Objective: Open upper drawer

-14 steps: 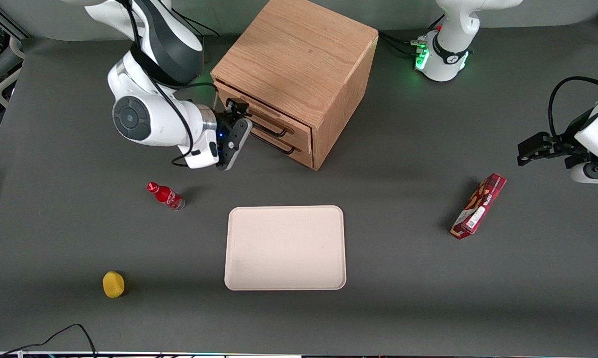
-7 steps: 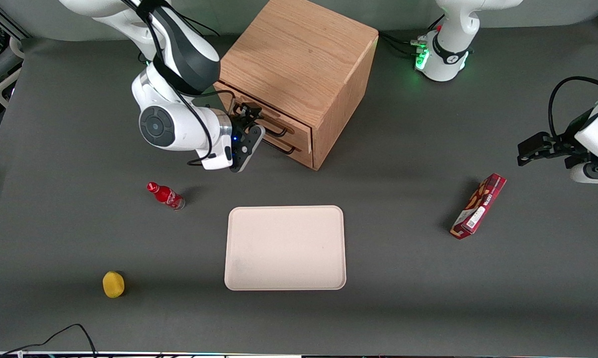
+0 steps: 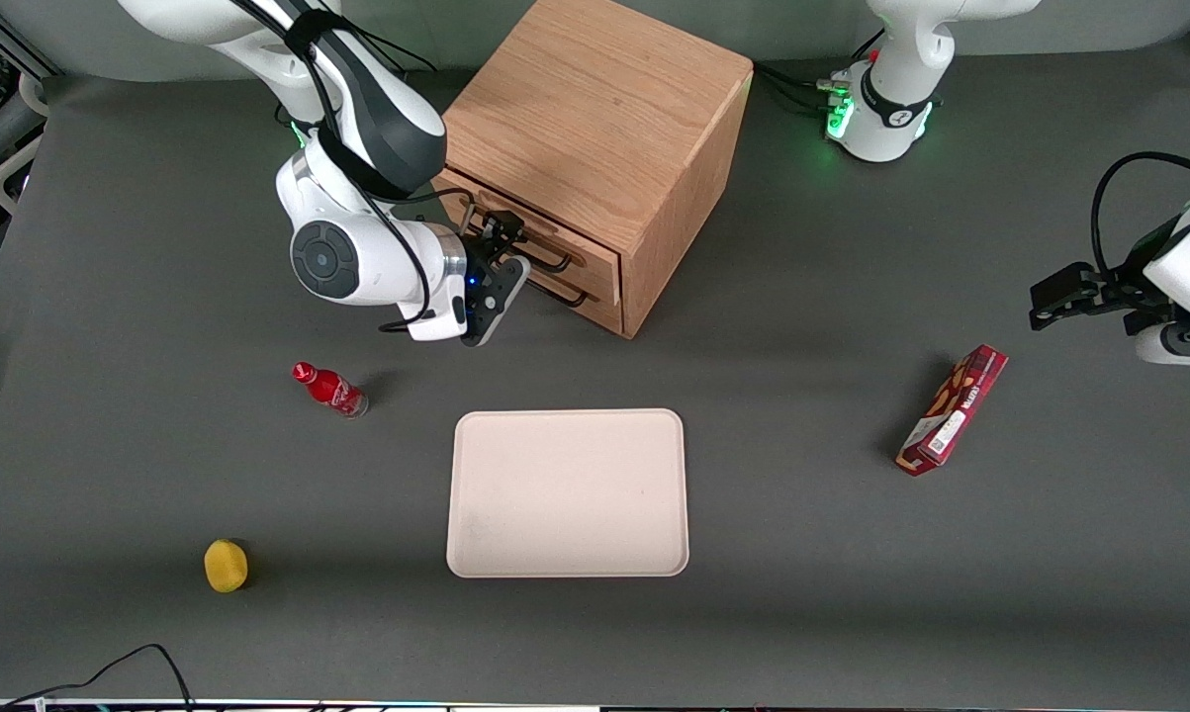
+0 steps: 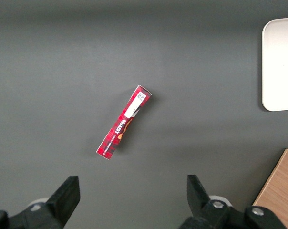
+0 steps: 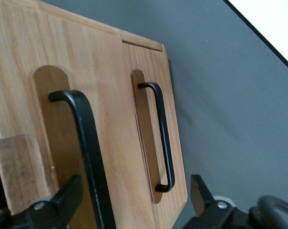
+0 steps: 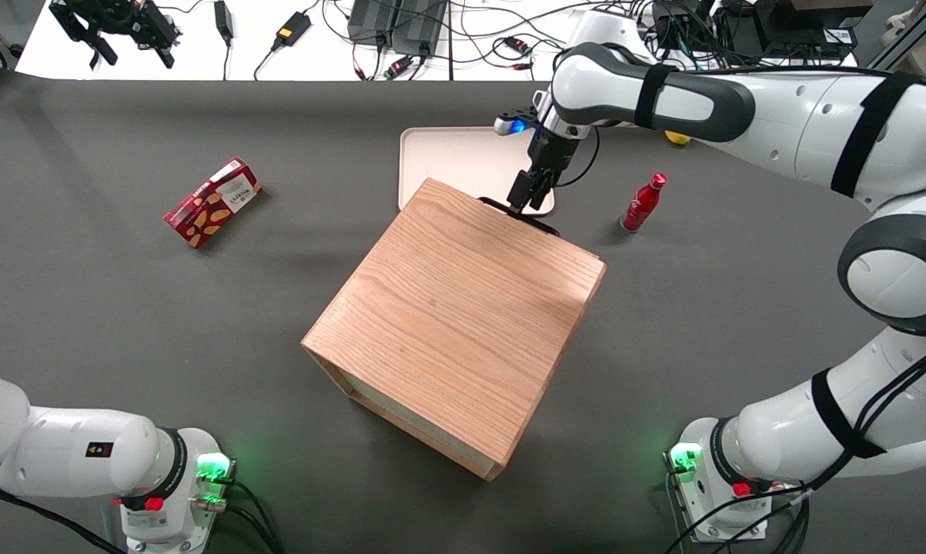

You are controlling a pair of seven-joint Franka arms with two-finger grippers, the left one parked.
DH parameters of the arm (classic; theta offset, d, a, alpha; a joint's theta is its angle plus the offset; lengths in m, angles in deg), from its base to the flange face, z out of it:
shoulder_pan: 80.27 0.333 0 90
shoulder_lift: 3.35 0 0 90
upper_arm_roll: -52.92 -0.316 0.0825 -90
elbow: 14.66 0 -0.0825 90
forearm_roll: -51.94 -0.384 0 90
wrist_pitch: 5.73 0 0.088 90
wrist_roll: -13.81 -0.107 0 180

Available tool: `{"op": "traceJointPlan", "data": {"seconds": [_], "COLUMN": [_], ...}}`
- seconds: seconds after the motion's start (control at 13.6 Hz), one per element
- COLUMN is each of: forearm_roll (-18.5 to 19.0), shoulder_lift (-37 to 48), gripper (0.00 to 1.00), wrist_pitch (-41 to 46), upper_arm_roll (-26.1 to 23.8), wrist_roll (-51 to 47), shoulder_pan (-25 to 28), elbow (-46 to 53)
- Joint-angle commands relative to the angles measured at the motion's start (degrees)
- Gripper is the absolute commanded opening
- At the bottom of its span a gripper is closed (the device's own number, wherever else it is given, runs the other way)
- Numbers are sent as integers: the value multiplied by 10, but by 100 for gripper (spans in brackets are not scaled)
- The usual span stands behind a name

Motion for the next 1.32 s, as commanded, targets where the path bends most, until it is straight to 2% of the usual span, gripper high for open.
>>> {"op": "traceJointPlan", "data": {"seconds": [0.0,0.22,0.66,0.96,1.1,1.25], "forearm_roll": [26,53,77,103,132,135], "shoulder_lift": [-12,-29,-68,-94,-106,-116], "gripper": [100,100,100,100,100,100], "wrist_pitch": [-18,-20,-10,31,43,51], "upper_arm_roll": [0,1,13,26,31,36], "wrist_roll": [-11,-10,-7,-6,-5,-5], "shoulder_pan": [2,-1,-7,-7,-7,-8], "elbow": [-2,5,66,117,136,153]}}
